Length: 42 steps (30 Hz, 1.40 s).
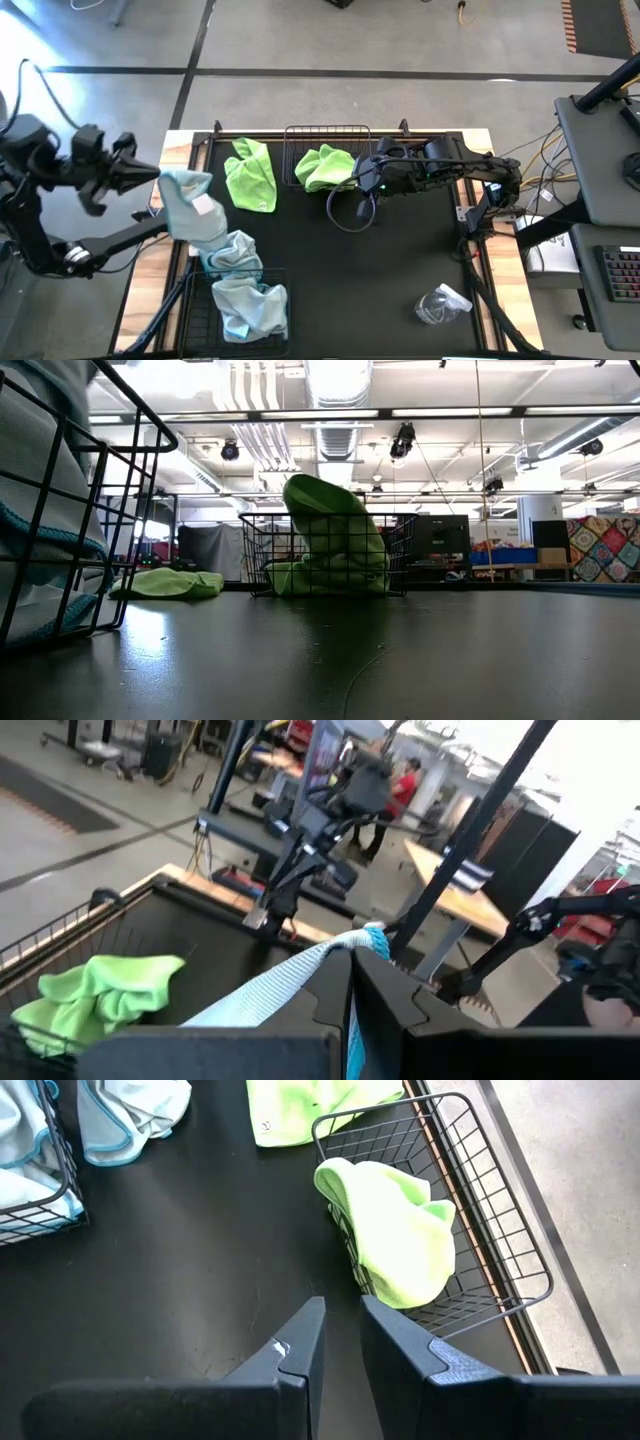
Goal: Sort microfiber towel by color & place in baskets
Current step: Put the blue microfiber towel into the bottom black wire basket
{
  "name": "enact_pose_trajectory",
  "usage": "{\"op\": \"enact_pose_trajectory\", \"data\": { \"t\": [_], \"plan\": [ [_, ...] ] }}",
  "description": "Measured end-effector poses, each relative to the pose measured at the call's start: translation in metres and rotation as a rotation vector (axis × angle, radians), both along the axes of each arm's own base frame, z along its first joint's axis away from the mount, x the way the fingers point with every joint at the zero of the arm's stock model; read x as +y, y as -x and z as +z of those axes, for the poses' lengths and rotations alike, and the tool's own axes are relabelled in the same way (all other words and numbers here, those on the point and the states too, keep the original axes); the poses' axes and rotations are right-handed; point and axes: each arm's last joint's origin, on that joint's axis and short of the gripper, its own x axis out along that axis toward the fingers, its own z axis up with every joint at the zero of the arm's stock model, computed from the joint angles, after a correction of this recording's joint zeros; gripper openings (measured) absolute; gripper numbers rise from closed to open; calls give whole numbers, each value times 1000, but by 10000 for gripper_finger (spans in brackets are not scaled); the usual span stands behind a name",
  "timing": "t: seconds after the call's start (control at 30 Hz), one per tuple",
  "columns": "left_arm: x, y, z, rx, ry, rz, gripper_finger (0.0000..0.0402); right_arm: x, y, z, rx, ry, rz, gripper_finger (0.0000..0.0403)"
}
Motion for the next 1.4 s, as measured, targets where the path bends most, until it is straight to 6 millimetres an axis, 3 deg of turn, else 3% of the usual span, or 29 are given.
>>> {"op": "enact_pose_trajectory", "data": {
  "t": [0.23,0.73,1.07,1.4],
  "plan": [
    [-22,16,-1,-73,-29,-18,0,0,0,0,-3,-5,-7,59],
    [-33,18,1,-113,-32,-295,0,0,-4,2,-81,-69,-102,59],
    [-57,29,-6,-143,-71,-262,0,1,-8,5,-132,-79,-103,59],
    [-47,13,-8,-134,-65,-205,0,1,-8,6,-138,-78,-100,59]
  ]
}}
